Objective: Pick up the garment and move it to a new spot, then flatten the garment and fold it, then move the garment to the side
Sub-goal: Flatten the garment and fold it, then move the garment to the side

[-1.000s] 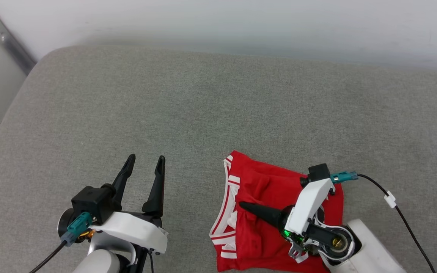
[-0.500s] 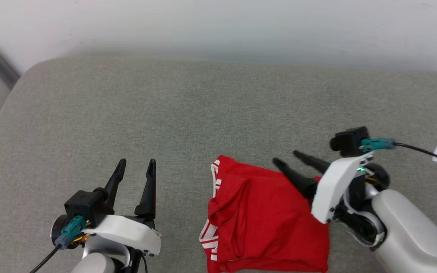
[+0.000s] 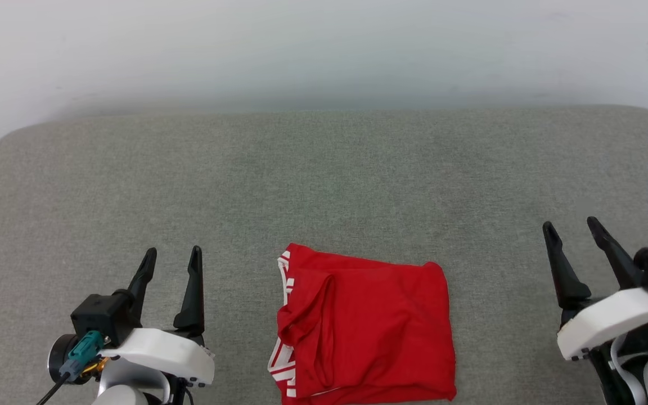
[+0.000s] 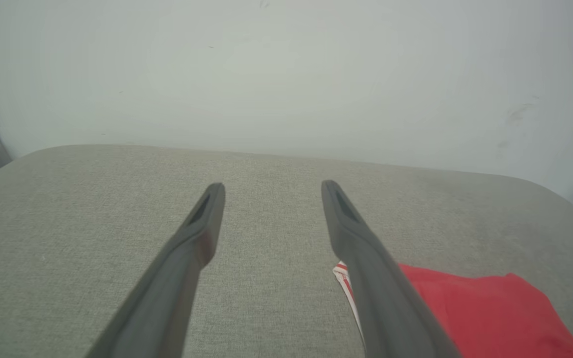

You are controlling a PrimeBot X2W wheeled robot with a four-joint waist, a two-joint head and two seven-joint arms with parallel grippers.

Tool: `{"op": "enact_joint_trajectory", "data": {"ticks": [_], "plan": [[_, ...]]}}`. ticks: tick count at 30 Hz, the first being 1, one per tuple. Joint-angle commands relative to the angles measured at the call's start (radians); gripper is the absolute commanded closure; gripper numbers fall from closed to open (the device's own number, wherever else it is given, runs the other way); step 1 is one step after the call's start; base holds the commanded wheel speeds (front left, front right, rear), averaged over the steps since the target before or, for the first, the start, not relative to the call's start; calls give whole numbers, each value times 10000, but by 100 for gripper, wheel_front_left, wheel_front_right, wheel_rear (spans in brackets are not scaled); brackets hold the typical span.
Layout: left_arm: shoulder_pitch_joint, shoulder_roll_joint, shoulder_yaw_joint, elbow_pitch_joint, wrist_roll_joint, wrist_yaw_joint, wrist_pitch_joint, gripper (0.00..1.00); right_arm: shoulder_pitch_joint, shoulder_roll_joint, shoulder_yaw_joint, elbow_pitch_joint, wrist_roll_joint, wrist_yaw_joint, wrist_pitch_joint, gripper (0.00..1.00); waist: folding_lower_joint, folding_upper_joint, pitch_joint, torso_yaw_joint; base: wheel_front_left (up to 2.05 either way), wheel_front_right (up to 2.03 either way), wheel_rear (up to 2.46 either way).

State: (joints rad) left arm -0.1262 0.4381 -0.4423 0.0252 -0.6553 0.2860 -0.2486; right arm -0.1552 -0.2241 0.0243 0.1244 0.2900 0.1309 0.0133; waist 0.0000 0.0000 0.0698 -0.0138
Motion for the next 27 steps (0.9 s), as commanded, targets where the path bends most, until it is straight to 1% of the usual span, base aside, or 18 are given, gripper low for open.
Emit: {"op": "enact_joint_trajectory", "data": {"ticks": [1,5,11,23,25,27], "plan": [[153,83,78,43,84,94,-41,0,433,266,-249,-449,-293,-6,-107,0,0,0,-119,-102,0,0,0],[380,128,98,135,190,226,-76,0,1286,809,-489,-1384,-796,-6,-130,0,0,0,-305,-161,0,0,0],[813,180,69,180,273,344,-96,0,1903,1208,-536,-2108,-1129,-6,98,0,0,0,-500,-240,0,0,0],[799,106,115,-16,253,369,-115,0,2151,1418,-550,-2528,-1236,-6,614,0,0,0,-537,-172,0,0,0],[731,88,171,-55,243,377,-124,0,2214,1456,-638,-2465,-1010,-6,894,0,0,0,-486,-188,0,0,0],[672,82,259,-82,226,393,-130,0,2183,1484,-1019,-2249,-546,-7,1400,0,0,0,-423,-203,0,0,0]]}}
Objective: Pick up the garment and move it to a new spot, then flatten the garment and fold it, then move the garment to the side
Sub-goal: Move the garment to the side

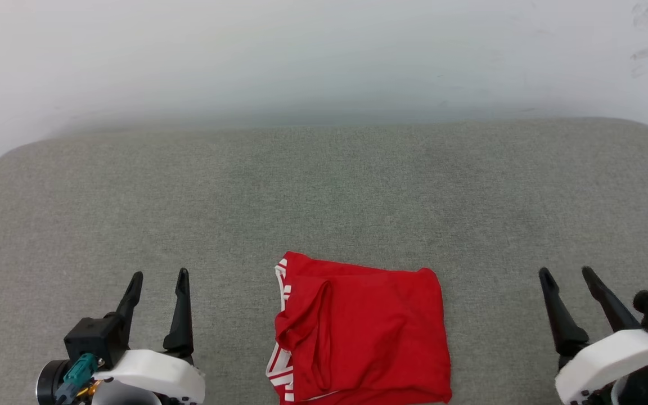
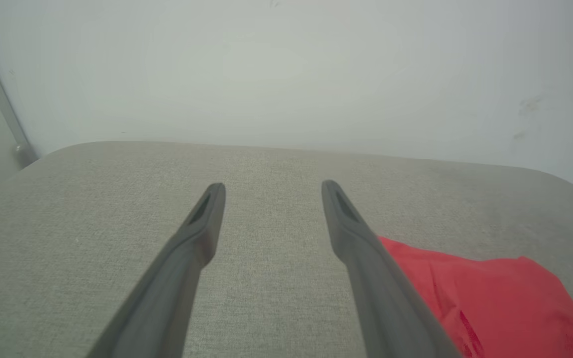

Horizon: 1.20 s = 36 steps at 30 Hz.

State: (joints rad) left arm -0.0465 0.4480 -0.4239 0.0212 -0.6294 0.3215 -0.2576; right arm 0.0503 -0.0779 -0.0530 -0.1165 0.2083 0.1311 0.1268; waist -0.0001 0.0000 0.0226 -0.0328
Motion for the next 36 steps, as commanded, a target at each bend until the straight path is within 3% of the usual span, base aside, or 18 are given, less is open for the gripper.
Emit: {"op": "enact_joint_trajectory", "data": {"ticks": [1,7,8,9,15,21,26,27,28,30,33,36], "plan": [[-154,-48,113,-62,-47,35,-44,0,106,38,-490,389,592,-9,701,0,1,0,82,-3,0,0,0],[-398,-252,273,-150,87,-120,-68,0,-504,-361,-1713,2271,2662,-6,3824,0,1,0,389,436,0,0,0],[-398,-252,273,-150,87,-120,-68,0,-504,-361,-1713,2271,2662,-6,3824,0,1,0,389,436,0,0,0],[-509,-348,269,-159,166,-206,-75,0,-652,-397,-1915,2860,3324,-6,4919,0,1,0,486,662,0,0,0],[-819,-627,221,-77,366,-452,-86,0,-1243,-13,-2302,3877,4984,-6,7227,0,1,0,855,1260,0,0,0],[-1121,-1024,349,106,582,-757,-88,0,-2182,275,-2161,4885,6768,-9,8084,0,1,0,1301,1760,0,0,0],[-1219,-1235,447,265,757,-1010,-80,0,-2566,332,-1650,5903,7565,-14,8071,0,1,0,1455,2047,0,0,0],[-1232,-1281,455,294,783,-1039,-79,0,-2581,346,-1502,6088,7696,-16,8074,7,1,0,1457,2089,0,0,0],[-1223,-1303,481,325,821,-1082,-77,0,-2629,366,-1362,6211,7836,-16,8073,51,1,0,1456,2109,0,0,0],[-1197,-1329,530,378,873,-1100,-76,0,-2683,390,-1087,6288,7973,-16,7989,100,1,0,1442,2111,0,0,0],[-1061,-1364,592,449,928,-1136,-70,0,-2841,345,-768,5976,7889,-12,7737,100,1,0,1323,1998,0,0,0],[-937,-1371,654,489,979,-1176,-69,0,-3023,-107,-279,5306,7416,-6,7336,100,1,0,1134,1732,0,0,0]]}}
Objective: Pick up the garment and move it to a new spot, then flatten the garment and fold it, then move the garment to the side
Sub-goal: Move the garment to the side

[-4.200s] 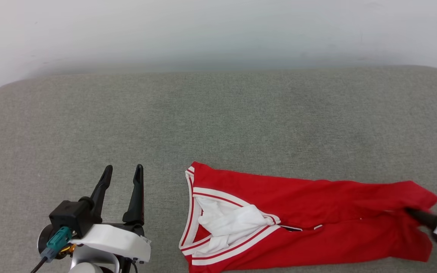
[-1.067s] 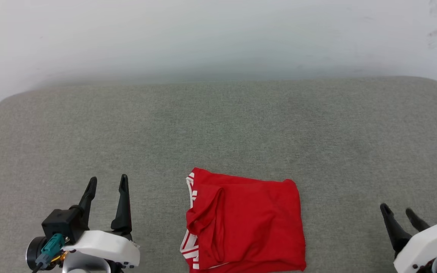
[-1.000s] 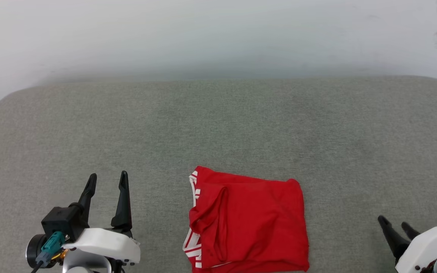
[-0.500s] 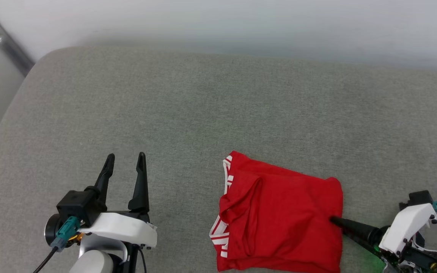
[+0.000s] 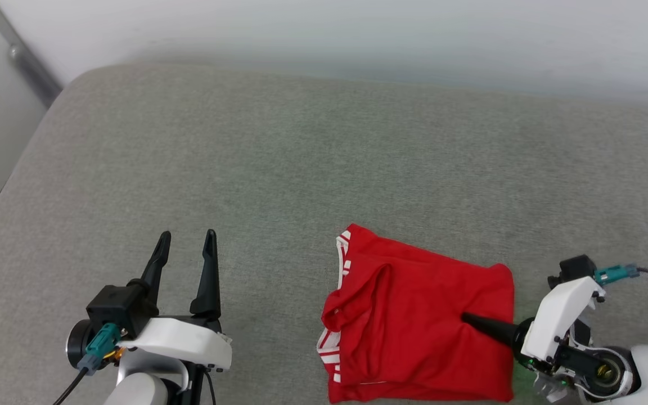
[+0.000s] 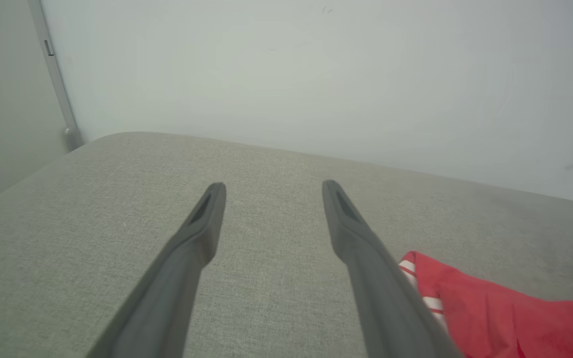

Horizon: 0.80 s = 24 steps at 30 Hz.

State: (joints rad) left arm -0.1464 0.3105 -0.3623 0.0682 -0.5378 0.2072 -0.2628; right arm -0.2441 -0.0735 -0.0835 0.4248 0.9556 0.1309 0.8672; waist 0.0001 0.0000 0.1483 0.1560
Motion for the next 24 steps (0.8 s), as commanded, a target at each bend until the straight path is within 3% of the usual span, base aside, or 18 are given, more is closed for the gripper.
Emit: {"op": "enact_joint_trajectory", "data": {"ticks": [1,6,12,19,24], "plan": [[102,11,48,21,70,-33,-17,0,-113,-345,246,-305,-355,-4,-179,100,-1,0,-184,-281,0,0,0],[296,98,136,-44,132,-42,-17,0,-347,-1373,1568,-1403,-2161,-4,-339,100,-1,0,-416,-1209,0,0,0],[344,98,259,-226,161,-71,-18,0,-932,-2747,2707,-2512,-4501,-6,-82,100,-1,0,-268,-2848,0,0,0],[-132,230,106,-480,375,-172,93,0,-1776,-3440,2906,-2669,-5594,-7,-368,100,-1,0,421,-4603,0,0,0],[-970,468,-128,-925,711,-339,469,0,-2534,-3832,2456,-2022,-6135,-9,-1272,100,-1,0,1489,-5091,0,0,0]]}}
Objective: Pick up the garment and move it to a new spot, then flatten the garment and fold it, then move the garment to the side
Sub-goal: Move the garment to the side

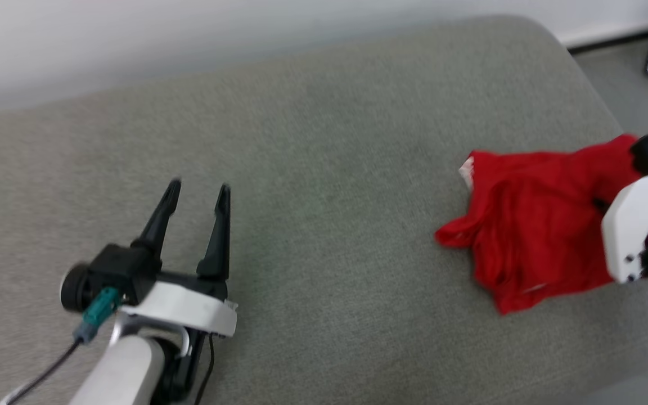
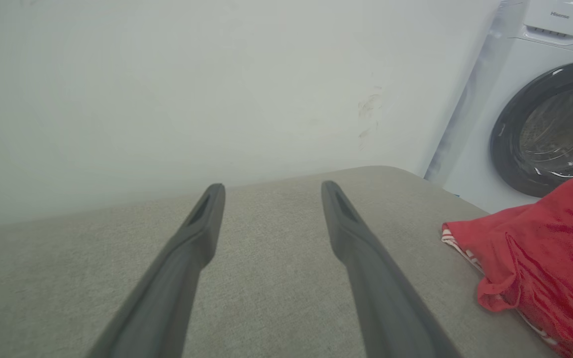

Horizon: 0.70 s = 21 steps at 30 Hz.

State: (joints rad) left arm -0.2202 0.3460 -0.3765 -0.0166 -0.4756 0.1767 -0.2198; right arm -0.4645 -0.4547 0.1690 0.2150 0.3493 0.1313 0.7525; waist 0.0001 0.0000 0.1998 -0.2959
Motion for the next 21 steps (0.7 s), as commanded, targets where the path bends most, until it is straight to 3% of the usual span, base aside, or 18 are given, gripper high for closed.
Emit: {"op": "enact_joint_trajectory", "data": {"ticks": [1,8,12,13,14,21], "plan": [[-432,179,-25,-153,156,-89,135,0,-482,-89,-208,250,-147,-13,-326,100,-1,0,1231,-594,0,0,0],[-1811,440,-294,-733,641,-354,610,0,-1698,-439,-1583,1804,-823,-13,-2071,100,-1,0,2951,-296,0,0,0],[-2237,480,-412,-958,802,-426,777,0,-2213,-263,-2513,2841,-1279,-13,-2959,98,-1,0,3595,-61,0,0,0],[-2296,496,-435,-982,843,-439,800,0,-2278,-157,-2749,3132,-1379,-13,-3189,59,-1,0,3706,-26,0,0,0],[-2360,501,-458,-992,849,-448,821,0,-2329,-44,-2936,3409,-1498,-13,-3384,0,-1,0,3798,11,0,0,0],[-2487,562,-431,-841,791,-481,780,0,-2622,343,-4226,4787,-2461,-14,-4881,0,-1,0,3908,79,0,0,0]]}}
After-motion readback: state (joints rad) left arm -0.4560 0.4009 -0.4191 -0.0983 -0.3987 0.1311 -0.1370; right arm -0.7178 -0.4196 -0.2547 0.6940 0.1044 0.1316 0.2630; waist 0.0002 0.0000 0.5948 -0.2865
